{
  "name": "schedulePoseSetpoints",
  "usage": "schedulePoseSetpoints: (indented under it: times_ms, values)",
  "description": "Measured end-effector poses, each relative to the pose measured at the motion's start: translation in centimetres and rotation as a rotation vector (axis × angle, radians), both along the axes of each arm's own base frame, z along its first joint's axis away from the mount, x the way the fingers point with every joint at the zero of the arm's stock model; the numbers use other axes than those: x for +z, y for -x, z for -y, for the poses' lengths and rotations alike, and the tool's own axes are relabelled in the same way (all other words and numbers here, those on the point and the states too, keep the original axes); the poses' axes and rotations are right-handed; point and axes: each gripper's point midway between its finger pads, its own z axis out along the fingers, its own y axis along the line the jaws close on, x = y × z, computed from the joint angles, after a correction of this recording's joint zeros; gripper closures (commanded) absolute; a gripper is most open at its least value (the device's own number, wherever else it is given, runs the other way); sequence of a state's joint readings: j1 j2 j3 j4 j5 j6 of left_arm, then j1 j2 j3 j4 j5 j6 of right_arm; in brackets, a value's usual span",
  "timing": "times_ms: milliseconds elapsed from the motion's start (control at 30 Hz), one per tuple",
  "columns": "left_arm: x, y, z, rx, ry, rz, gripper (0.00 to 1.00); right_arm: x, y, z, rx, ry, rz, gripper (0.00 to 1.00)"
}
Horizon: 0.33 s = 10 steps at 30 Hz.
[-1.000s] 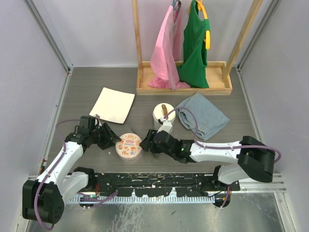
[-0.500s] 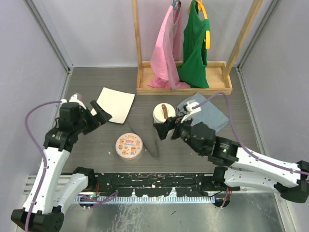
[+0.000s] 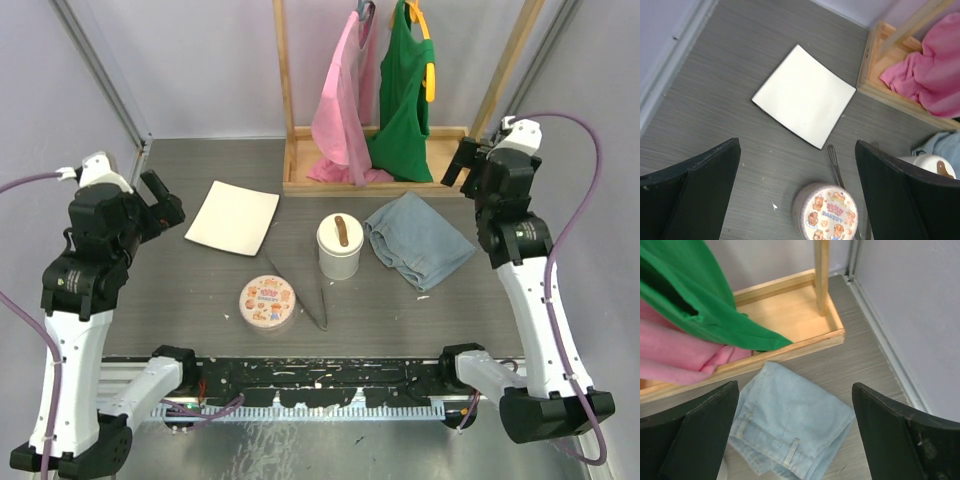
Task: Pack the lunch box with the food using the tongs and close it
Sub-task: Reset both arms
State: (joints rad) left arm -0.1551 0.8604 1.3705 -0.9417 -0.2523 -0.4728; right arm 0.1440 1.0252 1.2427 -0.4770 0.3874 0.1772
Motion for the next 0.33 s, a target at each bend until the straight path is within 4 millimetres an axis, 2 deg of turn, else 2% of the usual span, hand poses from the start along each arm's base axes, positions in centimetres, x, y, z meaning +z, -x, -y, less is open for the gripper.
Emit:
schedulePoseSetpoints:
  times_ms: [67, 200, 267, 333]
  values:
    - [1.4, 0.0, -0.7, 0.020, -0.034, 0.019, 0.02, 0.7, 0.4, 0.2, 0.006, -0.024, -0.015, 0.00]
    - [2.9, 0.0, -1.7, 0.047, -0.090, 0.042, 0.02, 5.7, 2.4, -1.0, 0.071, -0.090, 0.116, 0.00]
    - [3.1, 0.1, -2.0, 0.054, -0.110, 0.037, 0.02, 7.8, 4.3, -0.8, 0.072, -0.105, 0.186, 0.00]
    - [3.3, 0.1, -2.2, 0.059, -0.124, 0.028, 0.02, 9.7, 5.4, -0.5, 0.059, -0.114, 0.232, 0.00]
